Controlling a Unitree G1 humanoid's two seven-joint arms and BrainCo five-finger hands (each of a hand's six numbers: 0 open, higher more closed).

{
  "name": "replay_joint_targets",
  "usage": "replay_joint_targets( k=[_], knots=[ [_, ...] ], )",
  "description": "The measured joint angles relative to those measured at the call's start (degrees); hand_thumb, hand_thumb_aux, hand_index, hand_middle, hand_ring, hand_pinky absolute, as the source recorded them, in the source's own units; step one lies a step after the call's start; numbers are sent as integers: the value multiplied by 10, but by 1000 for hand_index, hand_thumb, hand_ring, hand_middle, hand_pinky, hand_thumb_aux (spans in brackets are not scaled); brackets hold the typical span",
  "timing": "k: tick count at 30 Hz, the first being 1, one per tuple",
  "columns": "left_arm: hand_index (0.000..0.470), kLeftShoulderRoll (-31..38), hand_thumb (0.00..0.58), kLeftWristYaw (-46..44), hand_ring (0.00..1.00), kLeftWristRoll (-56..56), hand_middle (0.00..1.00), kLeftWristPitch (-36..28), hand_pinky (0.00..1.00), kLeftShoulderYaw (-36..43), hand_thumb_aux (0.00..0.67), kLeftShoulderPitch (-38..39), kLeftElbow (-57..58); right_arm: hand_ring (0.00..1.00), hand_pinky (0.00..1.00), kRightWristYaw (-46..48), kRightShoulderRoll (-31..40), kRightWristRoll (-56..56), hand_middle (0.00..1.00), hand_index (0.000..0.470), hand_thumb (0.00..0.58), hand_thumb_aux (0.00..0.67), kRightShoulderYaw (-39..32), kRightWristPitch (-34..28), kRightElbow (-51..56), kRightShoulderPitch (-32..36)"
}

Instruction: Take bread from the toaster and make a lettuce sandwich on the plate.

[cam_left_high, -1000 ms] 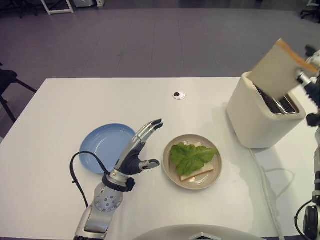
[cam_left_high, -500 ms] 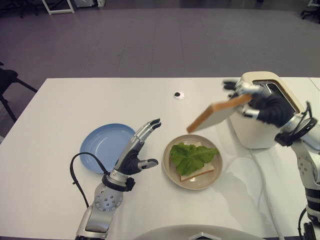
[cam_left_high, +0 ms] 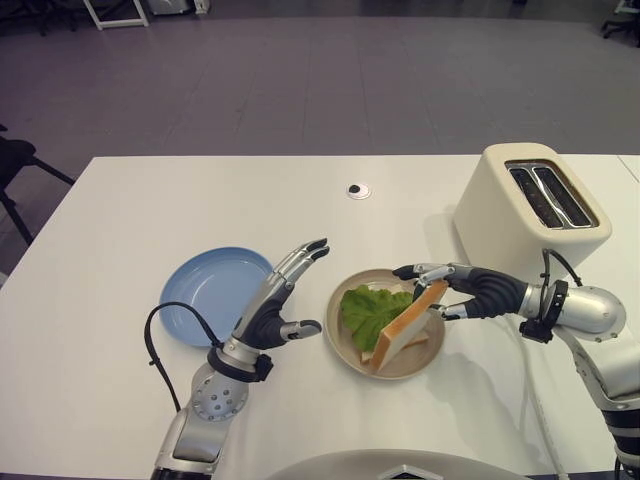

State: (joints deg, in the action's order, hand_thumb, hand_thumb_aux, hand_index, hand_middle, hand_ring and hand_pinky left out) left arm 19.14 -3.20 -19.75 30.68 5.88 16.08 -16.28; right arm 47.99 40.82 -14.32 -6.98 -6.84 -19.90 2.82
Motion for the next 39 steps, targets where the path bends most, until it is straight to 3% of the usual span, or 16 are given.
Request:
replay_joint_targets(
  k=[13, 19, 26, 27, 28, 29, 30, 31, 34, 35, 36, 37, 39],
  knots=[
    [0, 6, 0, -6, 0, -53, 0, 26, 0, 11, 0, 3, -3, 0, 0, -90, -66, 158, 0, 470, 580, 670, -74, 52, 92, 73],
    [0, 25, 0, 2, 0, -244, 0, 70, 0, 60, 0, 7, -51, 0, 0, -105, -82, 193, 0, 470, 580, 670, -93, 73, 132, 91],
    [0, 56, 0, 3, 0, -470, 0, 57, 0, 132, 0, -33, -45, 0, 0, -117, -111, 218, 0, 470, 580, 670, -108, 100, 186, 109],
    [44, 60, 104, 2, 0, -492, 0, 50, 0, 142, 63, -44, -34, 0, 0, -118, -113, 223, 0, 470, 580, 670, -109, 103, 192, 110],
    [72, 63, 164, 2, 0, -503, 0, 44, 0, 148, 102, -55, -28, 0, 0, -120, -115, 224, 0, 470, 580, 670, -110, 103, 197, 111],
    [100, 65, 220, 1, 0, -512, 0, 38, 0, 158, 142, -70, -15, 0, 0, -122, -116, 229, 0, 470, 580, 670, -110, 104, 202, 111],
    [105, 66, 230, 0, 0, -512, 0, 34, 0, 163, 150, -79, -7, 0, 0, -124, -116, 234, 0, 470, 580, 670, -110, 104, 205, 111],
    [70, 66, 160, 0, 0, -510, 0, 32, 0, 167, 100, -82, -1, 0, 0, -125, -117, 235, 0, 470, 580, 670, -110, 104, 207, 111],
    [39, 66, 92, 1, 0, -464, 0, 26, 0, 177, 55, -92, 26, 0, 0, -125, -118, 240, 0, 470, 580, 670, -110, 104, 210, 111],
    [24, 66, 58, 1, 0, -436, 0, 26, 0, 179, 34, -91, 36, 0, 0, -125, -119, 243, 0, 328, 527, 468, -110, 104, 210, 111],
    [24, 66, 58, -1, 0, -411, 0, 27, 0, 181, 34, -91, 41, 0, 0, -125, -119, 243, 0, 90, 201, 129, -111, 105, 210, 111],
    [41, 66, 96, -6, 0, -378, 0, 29, 0, 182, 58, -90, 47, 0, 0, -126, -119, 247, 0, 0, 0, 0, -111, 107, 211, 111],
    [72, 66, 164, -20, 0, -328, 0, 33, 0, 186, 102, -89, 53, 0, 0, -142, -128, 255, 0, 0, 0, 0, -109, 113, 216, 111]
  ],
)
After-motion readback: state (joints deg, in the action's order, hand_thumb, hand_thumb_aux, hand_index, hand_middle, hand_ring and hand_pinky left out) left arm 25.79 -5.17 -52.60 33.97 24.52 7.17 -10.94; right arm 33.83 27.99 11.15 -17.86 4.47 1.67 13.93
